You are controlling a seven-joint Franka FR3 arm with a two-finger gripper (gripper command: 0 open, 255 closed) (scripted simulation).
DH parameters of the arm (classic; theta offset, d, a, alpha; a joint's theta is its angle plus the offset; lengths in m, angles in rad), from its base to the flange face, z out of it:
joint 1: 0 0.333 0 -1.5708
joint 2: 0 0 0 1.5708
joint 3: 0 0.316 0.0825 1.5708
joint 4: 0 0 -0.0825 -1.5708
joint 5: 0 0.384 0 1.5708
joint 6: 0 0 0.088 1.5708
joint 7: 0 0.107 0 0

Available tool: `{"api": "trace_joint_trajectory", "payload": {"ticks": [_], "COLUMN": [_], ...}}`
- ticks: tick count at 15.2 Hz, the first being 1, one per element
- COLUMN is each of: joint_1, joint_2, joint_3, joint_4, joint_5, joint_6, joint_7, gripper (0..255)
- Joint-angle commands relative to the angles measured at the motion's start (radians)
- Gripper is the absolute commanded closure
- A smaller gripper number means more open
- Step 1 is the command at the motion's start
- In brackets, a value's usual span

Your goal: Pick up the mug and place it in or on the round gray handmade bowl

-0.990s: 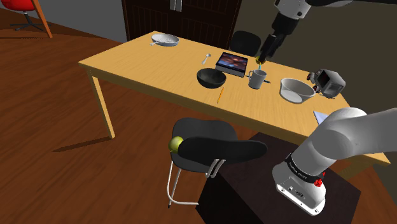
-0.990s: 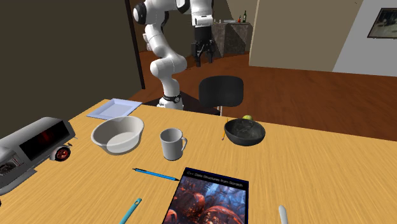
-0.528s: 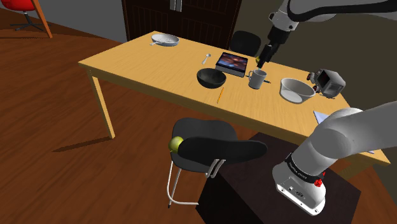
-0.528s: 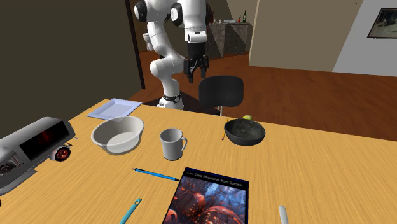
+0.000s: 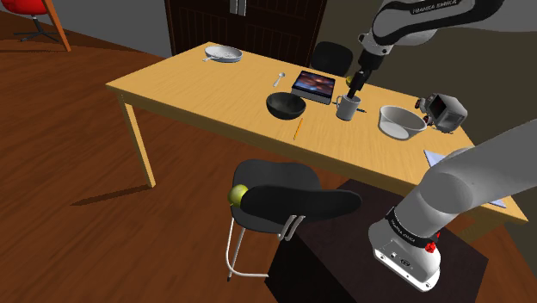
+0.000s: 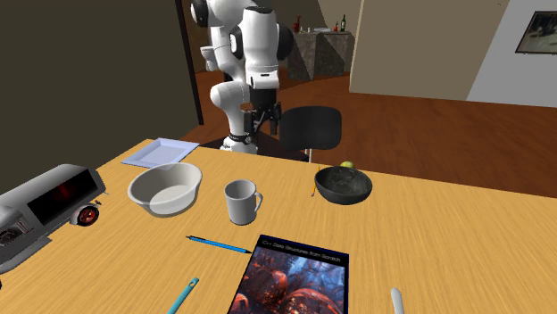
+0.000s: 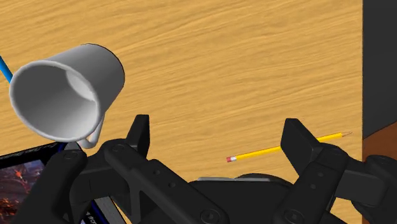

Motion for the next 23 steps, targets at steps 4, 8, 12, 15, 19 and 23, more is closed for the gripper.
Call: {"api": "trace_joint_trajectory", "payload": {"ticks": [4, 8, 12, 15, 19, 23], "joint_1": [-0.008, -0.022, -0.030, -0.032, -0.034, -0.034], "joint_2": [0.188, 0.338, 0.399, 0.423, 0.446, 0.446], "joint_3": [-0.072, -0.117, -0.126, -0.126, -0.127, -0.126], "joint_4": [0.086, 0.171, 0.188, 0.172, 0.160, 0.160], "joint_5": [0.022, 0.066, 0.090, 0.101, 0.112, 0.112], "joint_6": [0.090, 0.142, 0.180, 0.219, 0.252, 0.252], "joint_7": [-0.118, -0.220, -0.255, -0.264, -0.271, -0.272], "gripper": [0, 0, 0, 0, 0, 0]}}
